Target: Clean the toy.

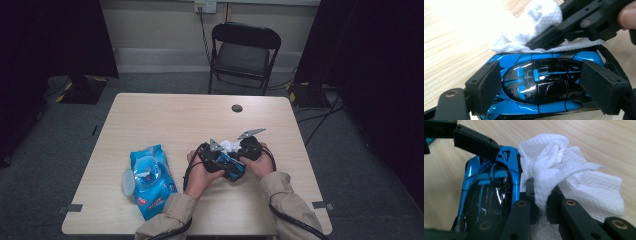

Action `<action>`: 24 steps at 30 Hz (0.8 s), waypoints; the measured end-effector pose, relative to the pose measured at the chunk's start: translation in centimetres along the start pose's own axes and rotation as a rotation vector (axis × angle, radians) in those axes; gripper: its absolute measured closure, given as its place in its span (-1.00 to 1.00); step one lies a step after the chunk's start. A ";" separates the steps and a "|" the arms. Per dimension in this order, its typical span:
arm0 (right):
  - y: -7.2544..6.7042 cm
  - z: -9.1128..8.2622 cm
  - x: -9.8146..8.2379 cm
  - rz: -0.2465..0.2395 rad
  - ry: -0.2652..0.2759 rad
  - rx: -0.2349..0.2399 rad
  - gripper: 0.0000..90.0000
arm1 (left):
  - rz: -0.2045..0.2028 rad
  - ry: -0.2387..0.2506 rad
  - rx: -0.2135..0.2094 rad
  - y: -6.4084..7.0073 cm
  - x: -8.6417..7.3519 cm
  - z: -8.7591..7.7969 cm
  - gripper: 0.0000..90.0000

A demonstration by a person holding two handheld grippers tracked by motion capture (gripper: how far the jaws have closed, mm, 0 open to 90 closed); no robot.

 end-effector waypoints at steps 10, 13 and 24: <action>0.5 -1.3 -1.1 -0.013 -0.016 -0.002 0.85 | 0.002 0.001 0.000 0.0 0.0 0.0 -0.62; 0.8 -1.7 -1.4 -0.006 -0.020 0.003 0.85 | 0.002 0.000 0.000 0.0 0.0 0.0 -0.62; 1.3 -2.7 -2.4 0.012 -0.012 0.008 0.85 | -0.001 0.008 0.001 0.0 -0.1 0.0 -0.62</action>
Point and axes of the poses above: each handheld gripper's, and its own axes: z roughly forward along the jaws, x roughly out of its top, y roughly to its right, the point moved 2 cm from there along z, roughly forward along the jaws, and after that the axes turned 14 degrees about z, right-handed, at the moved point
